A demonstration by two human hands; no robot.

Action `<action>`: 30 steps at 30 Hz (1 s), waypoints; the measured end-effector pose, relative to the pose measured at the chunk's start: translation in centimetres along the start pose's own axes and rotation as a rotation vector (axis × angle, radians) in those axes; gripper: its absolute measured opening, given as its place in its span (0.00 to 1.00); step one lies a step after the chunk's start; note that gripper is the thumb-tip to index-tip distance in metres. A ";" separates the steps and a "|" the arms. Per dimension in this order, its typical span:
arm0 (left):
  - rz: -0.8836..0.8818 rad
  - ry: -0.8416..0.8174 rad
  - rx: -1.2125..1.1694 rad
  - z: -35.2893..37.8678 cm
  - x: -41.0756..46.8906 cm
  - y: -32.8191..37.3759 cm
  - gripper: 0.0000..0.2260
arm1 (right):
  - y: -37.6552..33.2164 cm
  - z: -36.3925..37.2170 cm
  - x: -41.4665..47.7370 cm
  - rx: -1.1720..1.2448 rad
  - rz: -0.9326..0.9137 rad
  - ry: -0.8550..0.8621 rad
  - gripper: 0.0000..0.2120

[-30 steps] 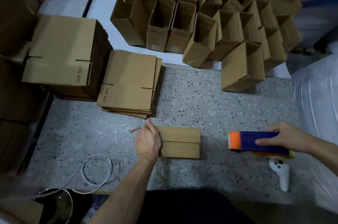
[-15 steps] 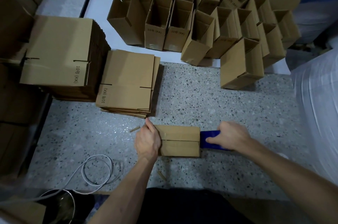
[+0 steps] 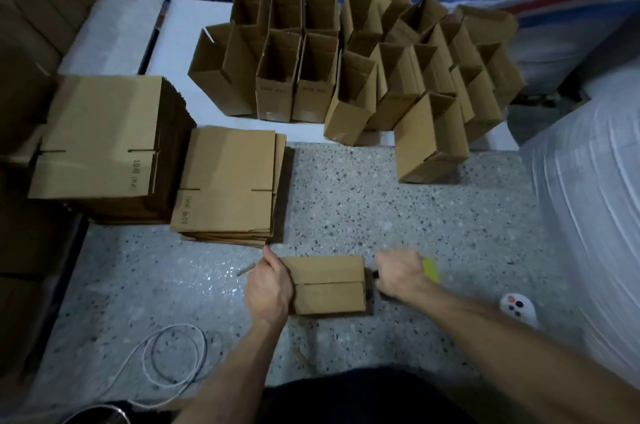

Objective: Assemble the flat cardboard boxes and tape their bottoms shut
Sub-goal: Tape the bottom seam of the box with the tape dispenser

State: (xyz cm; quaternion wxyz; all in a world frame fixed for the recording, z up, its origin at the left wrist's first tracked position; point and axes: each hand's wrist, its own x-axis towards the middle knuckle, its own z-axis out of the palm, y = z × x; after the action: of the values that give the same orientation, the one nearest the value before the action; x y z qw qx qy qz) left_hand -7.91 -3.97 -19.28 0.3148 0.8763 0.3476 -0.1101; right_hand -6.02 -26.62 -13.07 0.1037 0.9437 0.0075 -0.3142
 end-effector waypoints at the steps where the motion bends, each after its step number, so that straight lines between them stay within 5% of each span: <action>1: 0.001 -0.007 -0.018 0.0 0.1 0.1 0.39 | -0.1 1.3 -0.4 0.083 0.034 0.021 0.13; 6: -0.076 -0.098 -0.050 -1.3 -0.3 0.6 0.40 | 0.5 5.7 -1.9 0.231 0.262 0.167 0.22; 14: 0.145 -0.379 -0.469 -2.3 -2.0 -2.1 0.48 | 0.4 12.4 -2.5 0.551 0.403 -0.045 0.22; 17: 0.157 -0.420 -0.566 -1.9 -2.7 -3.4 0.39 | -0.4 9.9 -2.4 0.656 0.552 0.098 0.29; 20: 0.135 -0.383 -0.576 -1.8 -2.9 -3.1 0.34 | -1.8 6.4 -2.1 1.122 0.406 0.329 0.33; 22: 0.129 -0.369 -0.581 -1.7 -3.0 -2.7 0.34 | -3.7 4.7 -1.3 1.316 0.297 0.238 0.34; 24: 0.130 -0.356 -0.579 -1.7 -3.1 -2.6 0.34 | -5.8 4.3 -0.6 1.368 0.198 0.135 0.33; 30: 0.105 -0.417 -0.572 -2.0 -2.9 -2.5 0.36 | -6.6 5.9 0.4 1.519 0.128 0.197 0.23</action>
State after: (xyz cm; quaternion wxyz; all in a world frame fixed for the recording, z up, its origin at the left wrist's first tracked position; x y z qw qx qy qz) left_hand -11.84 -2.86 -17.70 0.6168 0.7280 0.2471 -0.1686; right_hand -9.70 -21.33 -19.18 -0.5559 0.7781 -0.2560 -0.1411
